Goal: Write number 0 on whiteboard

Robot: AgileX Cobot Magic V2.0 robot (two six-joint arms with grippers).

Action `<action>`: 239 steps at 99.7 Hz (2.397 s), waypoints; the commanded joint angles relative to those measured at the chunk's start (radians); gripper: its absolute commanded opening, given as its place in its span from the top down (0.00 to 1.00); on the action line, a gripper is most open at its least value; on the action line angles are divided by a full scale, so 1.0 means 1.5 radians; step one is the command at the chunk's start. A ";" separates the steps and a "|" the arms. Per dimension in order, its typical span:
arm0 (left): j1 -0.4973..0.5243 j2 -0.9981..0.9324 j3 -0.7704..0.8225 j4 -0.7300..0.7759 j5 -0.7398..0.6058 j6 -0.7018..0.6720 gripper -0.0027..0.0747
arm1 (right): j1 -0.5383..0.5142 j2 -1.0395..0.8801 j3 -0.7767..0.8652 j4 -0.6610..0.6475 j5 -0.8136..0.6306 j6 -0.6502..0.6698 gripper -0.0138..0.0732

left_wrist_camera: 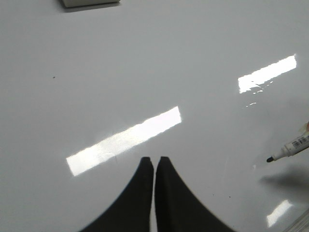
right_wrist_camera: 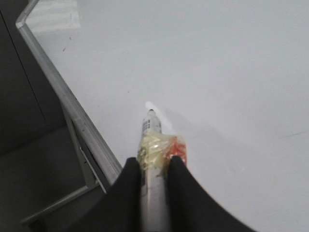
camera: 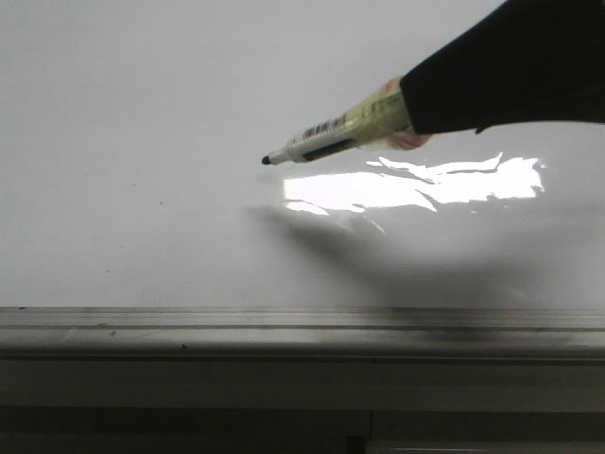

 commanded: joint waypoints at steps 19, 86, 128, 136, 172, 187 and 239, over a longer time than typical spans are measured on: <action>0.002 0.007 -0.019 0.003 -0.036 -0.007 0.99 | -0.005 0.007 -0.021 0.007 -0.071 0.001 0.92; 0.002 0.007 -0.019 0.000 -0.054 -0.007 0.99 | -0.005 0.027 -0.021 0.001 -0.111 -0.002 0.92; 0.002 0.007 -0.019 0.000 -0.058 -0.007 0.99 | -0.059 0.030 -0.021 0.001 -0.149 -0.002 0.92; 0.002 0.007 -0.019 0.000 -0.058 -0.007 0.99 | -0.076 0.030 -0.021 0.001 -0.168 -0.002 0.92; 0.002 0.007 -0.019 0.000 -0.072 -0.007 0.99 | -0.209 -0.008 -0.021 0.001 -0.154 -0.002 0.92; 0.002 0.007 -0.019 0.000 -0.089 -0.007 0.99 | -0.257 -0.047 -0.018 0.001 -0.014 -0.002 0.92; 0.002 0.007 -0.019 0.000 -0.089 -0.007 0.99 | -0.262 -0.027 0.019 0.043 0.128 -0.002 0.92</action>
